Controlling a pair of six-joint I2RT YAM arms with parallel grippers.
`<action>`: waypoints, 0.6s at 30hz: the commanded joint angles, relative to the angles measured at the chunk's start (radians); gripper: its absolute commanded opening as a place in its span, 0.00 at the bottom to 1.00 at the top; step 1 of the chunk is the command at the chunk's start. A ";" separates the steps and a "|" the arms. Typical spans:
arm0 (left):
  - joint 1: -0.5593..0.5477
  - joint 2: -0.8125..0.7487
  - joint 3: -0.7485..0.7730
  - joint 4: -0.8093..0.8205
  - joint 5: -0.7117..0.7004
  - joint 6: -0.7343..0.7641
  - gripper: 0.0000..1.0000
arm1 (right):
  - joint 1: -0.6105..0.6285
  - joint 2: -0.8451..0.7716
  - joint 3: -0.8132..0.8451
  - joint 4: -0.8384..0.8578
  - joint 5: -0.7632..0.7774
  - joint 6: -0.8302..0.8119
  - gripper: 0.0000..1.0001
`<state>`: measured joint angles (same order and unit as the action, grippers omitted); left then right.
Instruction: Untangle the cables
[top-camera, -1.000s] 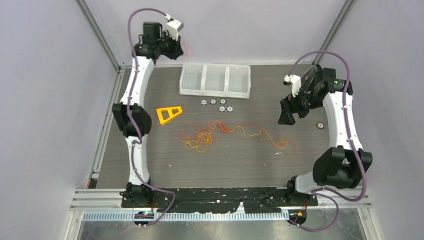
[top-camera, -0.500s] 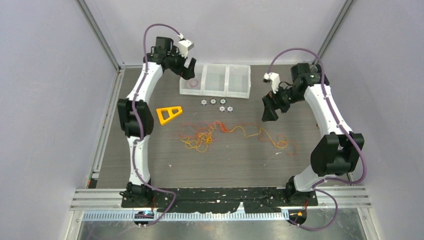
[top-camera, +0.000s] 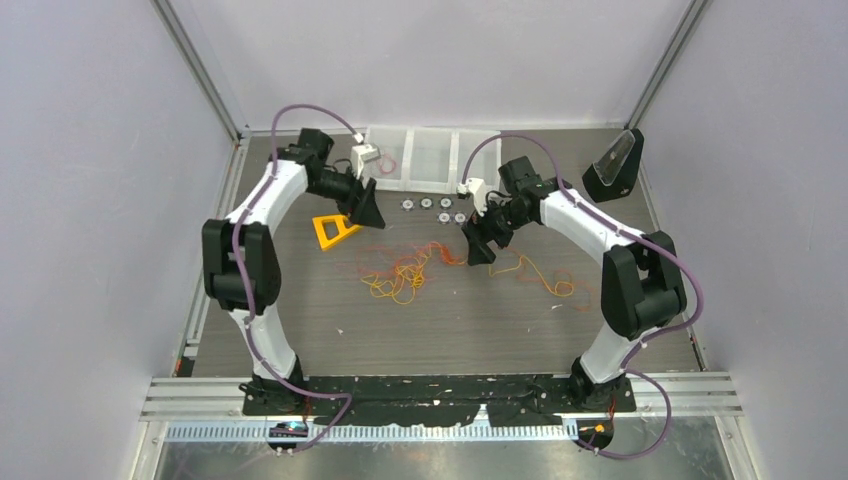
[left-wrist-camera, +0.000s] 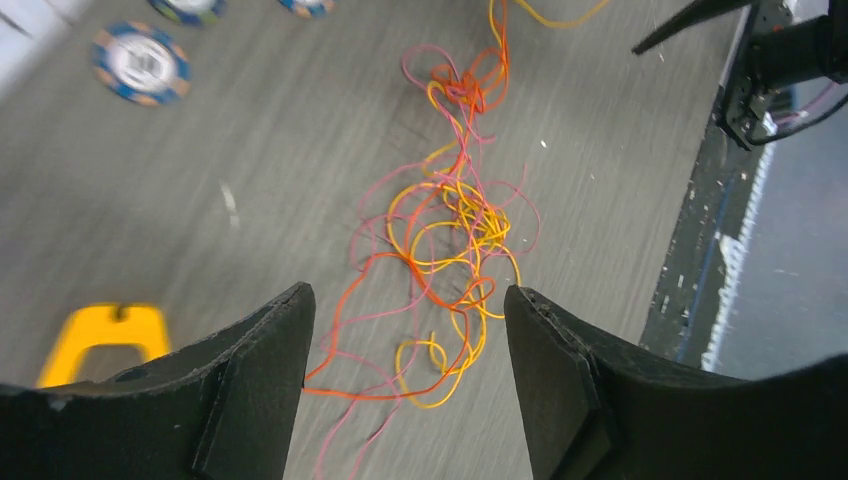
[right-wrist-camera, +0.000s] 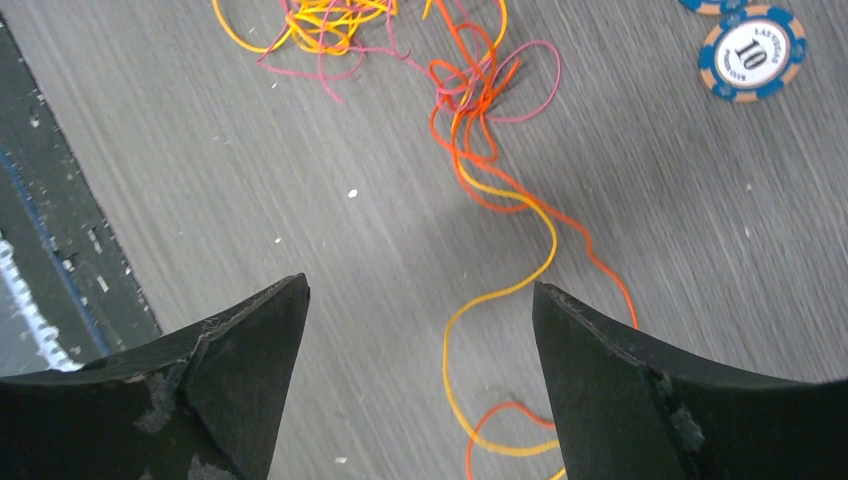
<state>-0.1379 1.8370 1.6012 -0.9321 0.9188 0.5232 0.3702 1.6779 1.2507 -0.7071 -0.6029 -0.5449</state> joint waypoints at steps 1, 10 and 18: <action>-0.069 0.044 -0.045 0.104 0.096 -0.015 0.70 | -0.005 0.030 -0.008 0.077 0.043 0.013 0.87; -0.129 0.285 0.186 -0.010 0.066 -0.149 0.62 | -0.008 0.086 -0.003 0.035 0.098 -0.011 0.84; -0.164 0.270 0.049 0.109 0.066 -0.237 0.59 | -0.017 0.151 0.039 0.004 0.091 -0.014 0.82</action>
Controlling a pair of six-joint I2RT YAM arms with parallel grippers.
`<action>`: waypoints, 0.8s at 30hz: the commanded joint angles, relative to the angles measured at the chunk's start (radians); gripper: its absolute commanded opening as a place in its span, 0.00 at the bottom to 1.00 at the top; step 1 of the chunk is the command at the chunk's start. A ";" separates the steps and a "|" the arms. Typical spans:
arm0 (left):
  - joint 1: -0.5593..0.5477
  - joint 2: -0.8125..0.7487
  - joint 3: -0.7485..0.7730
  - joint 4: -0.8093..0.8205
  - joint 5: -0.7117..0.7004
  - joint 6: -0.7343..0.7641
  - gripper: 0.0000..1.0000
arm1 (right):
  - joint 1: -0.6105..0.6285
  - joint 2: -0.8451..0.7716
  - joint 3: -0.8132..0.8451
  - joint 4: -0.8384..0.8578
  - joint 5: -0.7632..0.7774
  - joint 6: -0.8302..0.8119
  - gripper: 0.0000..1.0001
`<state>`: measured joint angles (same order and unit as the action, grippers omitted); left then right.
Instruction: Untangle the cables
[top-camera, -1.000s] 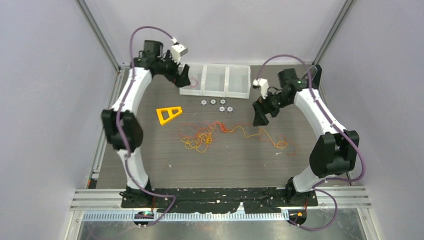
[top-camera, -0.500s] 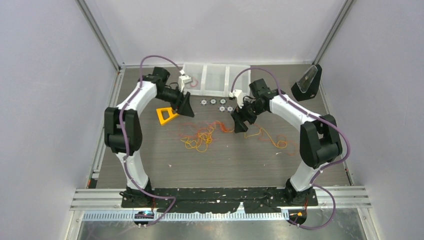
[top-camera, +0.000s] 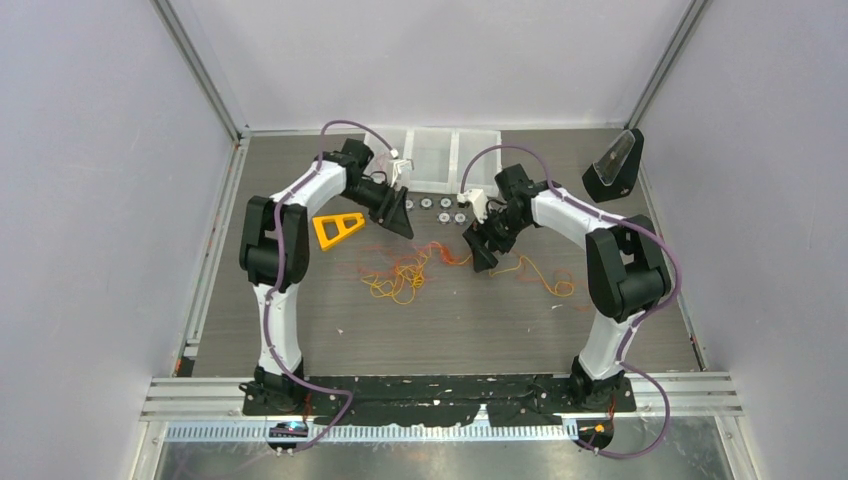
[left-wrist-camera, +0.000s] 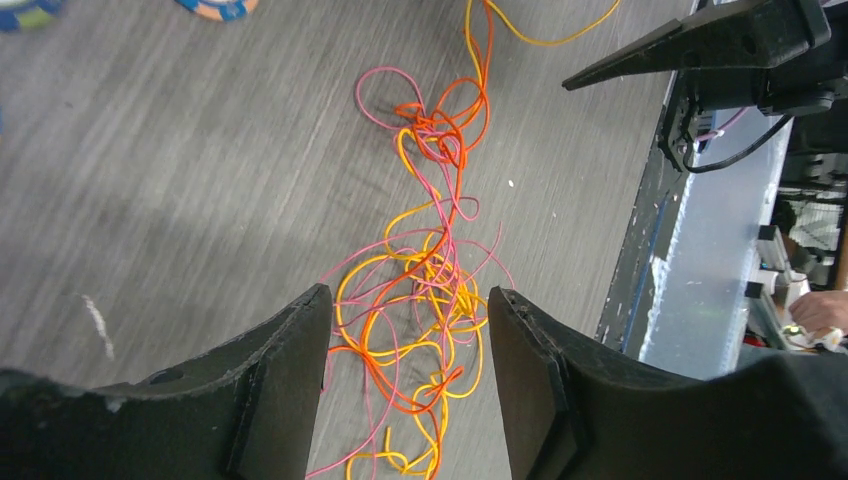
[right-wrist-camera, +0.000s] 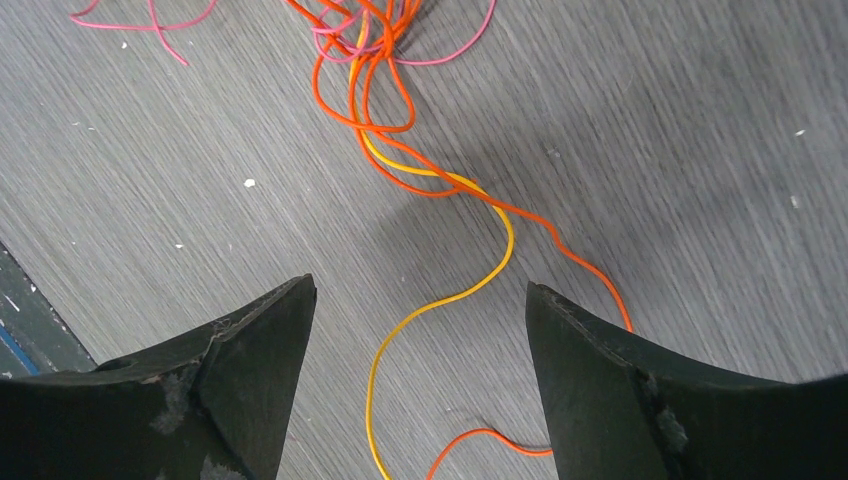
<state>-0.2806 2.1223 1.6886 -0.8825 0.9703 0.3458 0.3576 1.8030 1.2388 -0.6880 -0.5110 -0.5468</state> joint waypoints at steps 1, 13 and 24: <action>-0.029 -0.013 -0.051 0.068 0.002 -0.068 0.59 | -0.005 0.030 0.057 -0.019 -0.003 -0.012 0.82; -0.034 -0.078 -0.235 0.250 0.049 -0.126 0.42 | -0.051 0.047 0.053 -0.048 -0.012 -0.015 0.79; -0.032 -0.197 -0.396 0.360 0.092 -0.104 0.54 | -0.052 0.050 0.027 -0.042 -0.013 -0.016 0.76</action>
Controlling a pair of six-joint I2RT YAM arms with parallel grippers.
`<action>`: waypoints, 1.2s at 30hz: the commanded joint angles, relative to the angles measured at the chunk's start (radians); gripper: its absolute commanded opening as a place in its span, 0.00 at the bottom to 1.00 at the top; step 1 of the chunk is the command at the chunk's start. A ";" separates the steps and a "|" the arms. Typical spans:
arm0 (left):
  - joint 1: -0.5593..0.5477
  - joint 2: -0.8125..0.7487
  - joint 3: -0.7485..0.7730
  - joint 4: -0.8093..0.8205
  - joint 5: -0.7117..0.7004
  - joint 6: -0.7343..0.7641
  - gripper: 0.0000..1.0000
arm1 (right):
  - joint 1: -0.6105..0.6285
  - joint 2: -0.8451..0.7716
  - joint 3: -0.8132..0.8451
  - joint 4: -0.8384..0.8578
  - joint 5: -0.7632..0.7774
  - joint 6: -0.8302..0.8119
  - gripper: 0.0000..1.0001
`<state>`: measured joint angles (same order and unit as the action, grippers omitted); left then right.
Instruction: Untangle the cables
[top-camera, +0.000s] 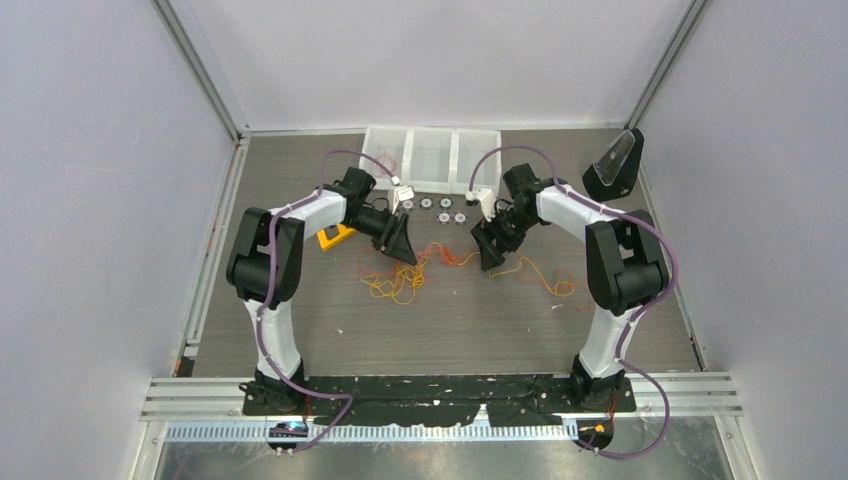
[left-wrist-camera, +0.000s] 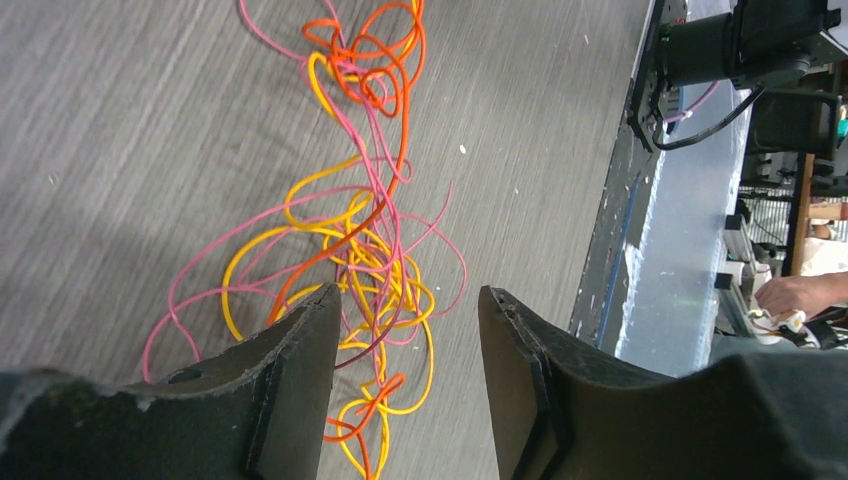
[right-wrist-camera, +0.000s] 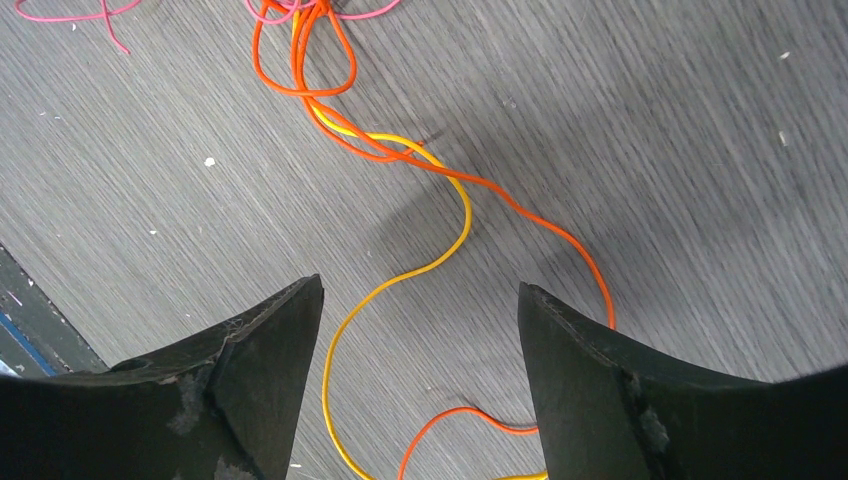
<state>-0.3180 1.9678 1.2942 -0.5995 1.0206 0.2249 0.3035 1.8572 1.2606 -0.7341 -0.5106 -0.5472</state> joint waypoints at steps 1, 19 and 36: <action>0.005 -0.043 -0.002 0.081 0.041 0.015 0.53 | 0.002 -0.005 0.005 0.003 -0.013 -0.017 0.76; 0.040 -0.331 0.089 -0.177 0.064 0.141 0.00 | 0.005 0.009 -0.013 0.045 0.172 0.004 0.38; 0.202 -0.613 0.412 0.153 -0.002 -0.377 0.00 | 0.023 -0.019 -0.060 -0.023 0.257 -0.104 0.10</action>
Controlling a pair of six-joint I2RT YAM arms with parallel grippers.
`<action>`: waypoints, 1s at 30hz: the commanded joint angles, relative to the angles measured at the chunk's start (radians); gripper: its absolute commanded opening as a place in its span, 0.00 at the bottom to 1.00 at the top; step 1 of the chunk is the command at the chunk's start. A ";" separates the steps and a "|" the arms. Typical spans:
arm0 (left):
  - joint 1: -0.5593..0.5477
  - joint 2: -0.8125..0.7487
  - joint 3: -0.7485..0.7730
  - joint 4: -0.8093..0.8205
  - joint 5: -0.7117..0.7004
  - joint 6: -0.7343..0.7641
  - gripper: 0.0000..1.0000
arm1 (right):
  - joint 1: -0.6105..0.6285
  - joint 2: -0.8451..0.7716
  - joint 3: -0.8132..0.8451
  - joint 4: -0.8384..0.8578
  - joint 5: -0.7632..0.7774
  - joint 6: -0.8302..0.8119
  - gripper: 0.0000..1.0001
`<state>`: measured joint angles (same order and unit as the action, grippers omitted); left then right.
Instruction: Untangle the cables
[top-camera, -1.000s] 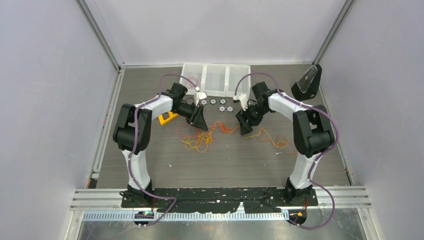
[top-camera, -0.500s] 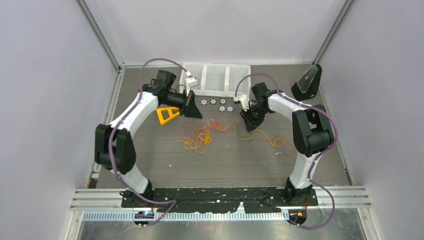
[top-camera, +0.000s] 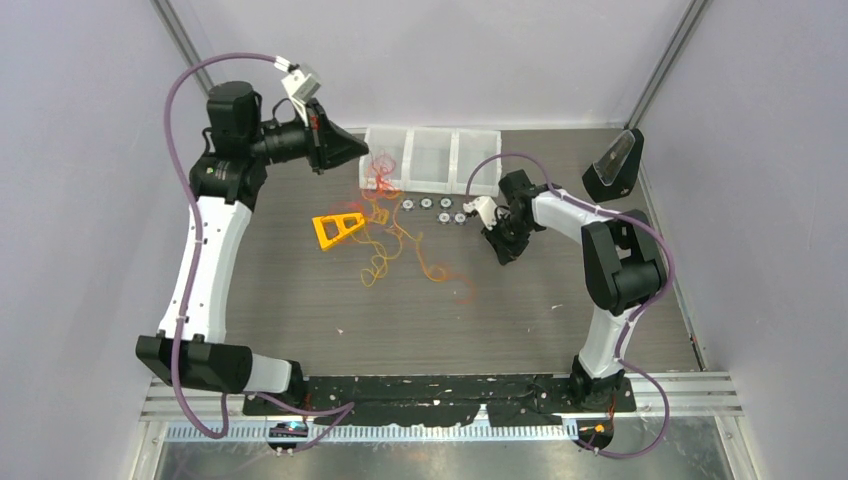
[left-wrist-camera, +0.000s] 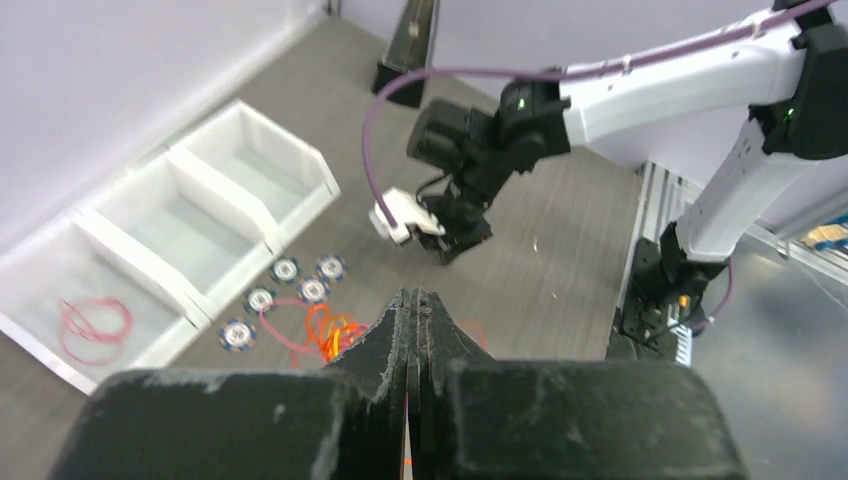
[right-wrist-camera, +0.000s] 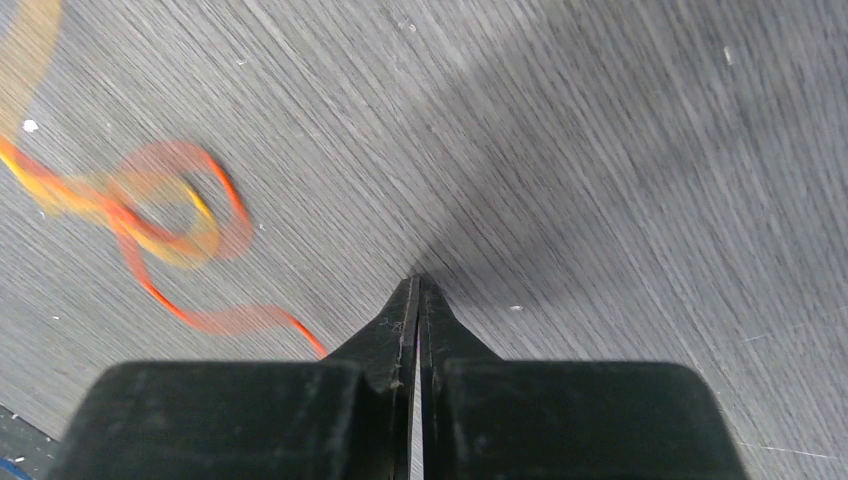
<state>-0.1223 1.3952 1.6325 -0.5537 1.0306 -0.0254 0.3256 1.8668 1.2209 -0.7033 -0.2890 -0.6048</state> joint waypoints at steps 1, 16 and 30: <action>0.004 -0.043 0.072 0.111 -0.002 -0.141 0.00 | -0.007 -0.058 -0.001 -0.066 -0.032 -0.048 0.15; -0.144 -0.037 0.068 0.144 0.011 -0.166 0.00 | 0.135 -0.400 0.198 0.817 -0.553 0.693 0.95; -0.244 0.001 0.127 0.364 0.002 -0.363 0.00 | 0.281 -0.294 0.134 0.999 -0.434 0.667 0.43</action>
<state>-0.3592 1.3960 1.6764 -0.3504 1.0130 -0.2832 0.6113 1.5517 1.4212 0.2245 -0.7544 0.0750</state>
